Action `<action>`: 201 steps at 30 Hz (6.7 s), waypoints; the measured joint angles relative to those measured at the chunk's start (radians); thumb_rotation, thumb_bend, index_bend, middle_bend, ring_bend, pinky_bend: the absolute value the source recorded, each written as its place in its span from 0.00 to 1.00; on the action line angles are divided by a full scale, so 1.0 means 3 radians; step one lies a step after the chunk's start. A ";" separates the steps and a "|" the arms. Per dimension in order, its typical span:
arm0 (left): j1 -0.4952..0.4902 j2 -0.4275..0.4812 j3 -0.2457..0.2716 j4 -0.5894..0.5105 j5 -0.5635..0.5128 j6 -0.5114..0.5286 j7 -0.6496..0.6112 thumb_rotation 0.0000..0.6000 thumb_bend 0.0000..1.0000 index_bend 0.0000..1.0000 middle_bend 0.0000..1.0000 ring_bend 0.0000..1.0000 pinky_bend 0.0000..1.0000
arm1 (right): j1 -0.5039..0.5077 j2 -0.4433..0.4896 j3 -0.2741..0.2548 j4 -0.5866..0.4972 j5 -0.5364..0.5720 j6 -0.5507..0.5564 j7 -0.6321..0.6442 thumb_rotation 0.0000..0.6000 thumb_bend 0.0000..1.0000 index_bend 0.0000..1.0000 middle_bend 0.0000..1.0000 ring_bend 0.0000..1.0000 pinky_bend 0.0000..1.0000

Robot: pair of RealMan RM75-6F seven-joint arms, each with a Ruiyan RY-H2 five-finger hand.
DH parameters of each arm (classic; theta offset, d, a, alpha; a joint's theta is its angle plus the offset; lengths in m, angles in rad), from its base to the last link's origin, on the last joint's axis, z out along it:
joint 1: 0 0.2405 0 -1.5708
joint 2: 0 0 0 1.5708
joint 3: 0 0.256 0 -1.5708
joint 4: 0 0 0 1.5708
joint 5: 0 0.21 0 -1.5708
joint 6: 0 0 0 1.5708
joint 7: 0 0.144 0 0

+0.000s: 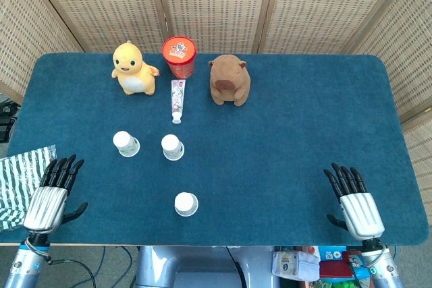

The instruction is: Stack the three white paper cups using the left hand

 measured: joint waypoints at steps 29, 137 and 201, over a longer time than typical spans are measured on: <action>-0.0981 0.0436 -0.0218 -0.1108 -0.0529 -0.1487 0.0914 1.00 0.24 0.11 0.00 0.00 0.00 | -0.0013 0.0046 0.0025 -0.0021 0.0011 0.0048 0.0088 1.00 0.00 0.00 0.00 0.00 0.00; -0.2701 -0.0020 -0.0558 -0.0355 -0.2589 -0.1537 0.1165 1.00 0.24 0.45 0.00 0.00 0.00 | -0.0006 0.0071 0.0088 0.0047 0.0096 0.0041 0.0323 1.00 0.00 0.00 0.00 0.00 0.00; -0.2218 0.0211 -0.0210 0.0256 -0.2817 -0.1709 0.0803 1.00 0.24 0.21 0.00 0.00 0.00 | -0.0007 0.0042 0.0054 0.0025 0.0043 0.0059 0.0218 1.00 0.00 0.00 0.00 0.00 0.00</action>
